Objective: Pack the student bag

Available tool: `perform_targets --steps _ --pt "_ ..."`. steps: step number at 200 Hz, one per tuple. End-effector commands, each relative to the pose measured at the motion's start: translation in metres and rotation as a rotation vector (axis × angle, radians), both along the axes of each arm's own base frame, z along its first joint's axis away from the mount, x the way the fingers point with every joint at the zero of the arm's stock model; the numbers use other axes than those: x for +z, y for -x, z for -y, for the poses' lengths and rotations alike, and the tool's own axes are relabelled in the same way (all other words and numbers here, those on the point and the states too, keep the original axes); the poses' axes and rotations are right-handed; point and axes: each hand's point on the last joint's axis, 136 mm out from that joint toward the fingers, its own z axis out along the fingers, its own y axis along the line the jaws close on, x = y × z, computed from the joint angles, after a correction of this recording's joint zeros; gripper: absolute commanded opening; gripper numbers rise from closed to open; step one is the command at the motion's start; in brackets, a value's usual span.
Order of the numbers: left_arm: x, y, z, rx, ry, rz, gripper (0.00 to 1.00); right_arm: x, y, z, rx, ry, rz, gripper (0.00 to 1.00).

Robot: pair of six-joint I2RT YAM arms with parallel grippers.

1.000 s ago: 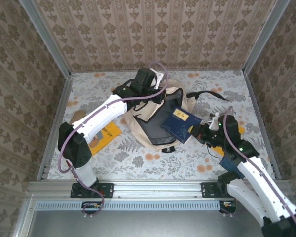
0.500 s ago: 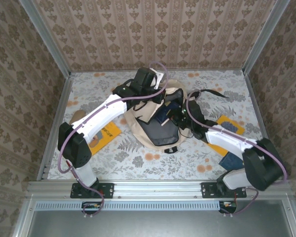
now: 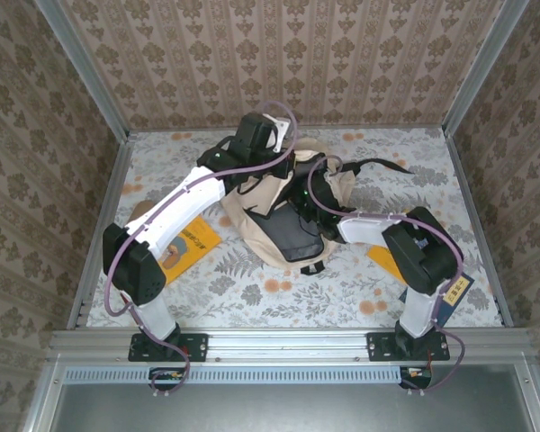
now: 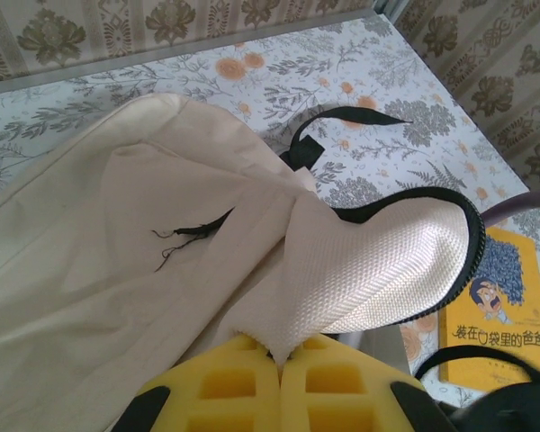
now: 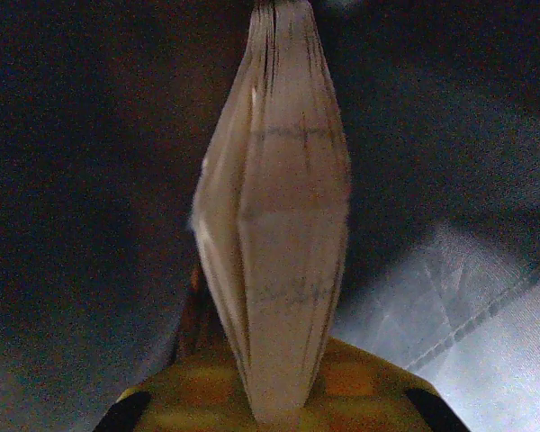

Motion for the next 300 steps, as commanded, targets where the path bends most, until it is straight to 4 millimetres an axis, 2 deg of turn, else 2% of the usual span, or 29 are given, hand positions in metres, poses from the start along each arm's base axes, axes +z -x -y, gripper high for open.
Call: perform_targets --steps 1,32,42,65,79,98,121,141,156,160,182,202,223,248,267,288,300 --pt "0.058 0.000 -0.007 0.013 0.115 0.083 0.03 0.013 -0.025 -0.009 -0.045 -0.032 0.077 0.00" --pt "0.051 -0.004 -0.011 0.021 0.108 0.061 0.03 0.000 -0.037 -0.029 0.029 -0.037 0.025 0.03" --pt "0.048 -0.006 -0.014 0.029 0.104 0.051 0.03 -0.001 -0.036 -0.031 0.044 -0.043 0.018 0.10" --pt "0.039 -0.011 -0.020 0.049 0.095 0.025 0.03 0.001 -0.019 -0.023 0.066 -0.015 -0.016 0.38" --pt "0.033 -0.014 -0.022 0.060 0.092 0.012 0.03 0.000 -0.002 -0.015 0.091 0.004 -0.048 0.48" --pt "0.027 -0.018 -0.024 0.067 0.090 -0.004 0.03 -0.003 0.031 -0.004 0.143 0.033 -0.114 0.57" --pt "0.017 -0.020 -0.024 0.071 0.083 -0.026 0.03 -0.006 0.072 0.010 0.213 0.057 -0.177 0.59" --pt "0.006 -0.020 -0.025 0.075 0.076 -0.046 0.04 0.000 0.104 0.023 0.261 0.085 -0.200 0.59" --pt "-0.004 -0.018 -0.027 0.081 0.067 -0.068 0.05 0.001 0.124 0.044 0.258 0.166 -0.213 0.60" --pt "-0.007 -0.018 -0.028 0.081 0.065 -0.074 0.05 0.009 0.128 0.051 0.250 0.189 -0.198 0.61" --pt "-0.026 -0.010 -0.033 0.078 0.044 -0.108 0.05 0.017 0.147 0.100 0.196 0.400 -0.207 0.68" --pt "-0.053 0.005 -0.042 0.063 -0.007 -0.159 0.04 0.021 0.154 0.146 0.136 0.560 -0.243 0.75" --pt "-0.080 0.024 -0.058 0.050 -0.072 -0.204 0.03 0.015 0.158 0.187 0.093 0.615 -0.320 0.80" --pt "-0.104 0.049 -0.081 0.047 -0.147 -0.249 0.02 0.006 0.153 0.223 0.055 0.668 -0.402 0.84" --pt "-0.111 0.066 -0.088 0.018 -0.158 -0.268 0.04 -0.003 0.143 0.241 0.041 0.700 -0.452 0.84" --pt "-0.116 0.080 -0.086 -0.013 -0.125 -0.307 0.20 -0.011 0.122 0.252 0.038 0.727 -0.476 0.85" --pt "-0.114 0.083 -0.083 -0.018 -0.099 -0.315 0.34 -0.020 0.112 0.261 0.022 0.731 -0.515 0.84"
